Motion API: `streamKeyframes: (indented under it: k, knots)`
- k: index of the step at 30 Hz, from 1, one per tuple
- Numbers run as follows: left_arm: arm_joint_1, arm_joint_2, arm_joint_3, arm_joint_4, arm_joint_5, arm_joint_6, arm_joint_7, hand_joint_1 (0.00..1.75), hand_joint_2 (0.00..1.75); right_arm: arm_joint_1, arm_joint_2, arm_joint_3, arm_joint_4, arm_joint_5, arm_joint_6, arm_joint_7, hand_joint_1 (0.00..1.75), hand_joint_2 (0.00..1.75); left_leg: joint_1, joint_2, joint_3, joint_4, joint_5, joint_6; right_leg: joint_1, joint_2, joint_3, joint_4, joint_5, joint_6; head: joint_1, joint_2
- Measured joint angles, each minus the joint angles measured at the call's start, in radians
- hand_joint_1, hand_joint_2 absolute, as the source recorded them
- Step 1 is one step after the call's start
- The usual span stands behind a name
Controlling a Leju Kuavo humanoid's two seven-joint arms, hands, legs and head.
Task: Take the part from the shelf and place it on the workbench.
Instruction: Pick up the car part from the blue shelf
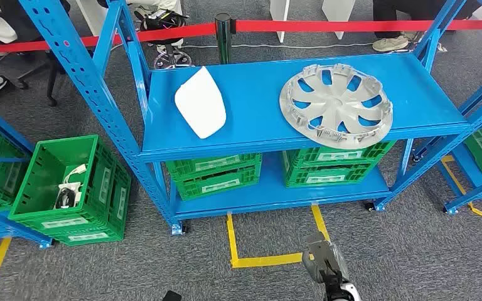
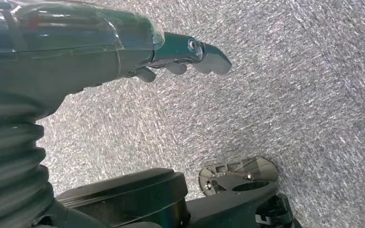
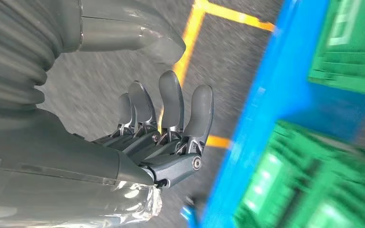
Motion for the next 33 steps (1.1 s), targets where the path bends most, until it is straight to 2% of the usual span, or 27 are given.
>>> streamKeyframes:
  k: [2, 18, 33]
  knots:
    - [0.000, 0.000, 0.000, 0.000, 0.004, 0.000, -0.003, 0.00, 1.75, 0.000, -0.004, 0.000, -0.021, 0.034, -0.003, 0.003, 1.75, 1.75, 0.000, 0.000, 0.000, 0.000, 0.000, 0.000, 0.000, 0.000, 0.000, 0.000, 0.000, 0.000, 0.000, 0.000]
    - [-0.017, 0.003, -0.001, 0.010, 0.101, -0.023, -0.086, 0.00, 1.75, 0.050, -0.013, -0.053, -0.370, 0.551, -0.064, -0.018, 1.75, 1.75, 0.000, -0.005, 0.000, 0.000, 0.000, 0.000, 0.000, -0.002, 0.000, 0.000, 0.000, 0.000, 0.000, 0.000]
    - [-0.054, 0.012, 0.002, 0.009, 0.199, -0.068, -0.235, 0.00, 1.75, 0.084, 0.020, -0.083, -0.672, 1.001, -0.119, 0.056, 1.75, 1.75, 0.000, -0.006, 0.000, 0.000, 0.000, 0.000, 0.000, -0.003, 0.000, 0.000, 0.000, 0.000, 0.000, 0.000]
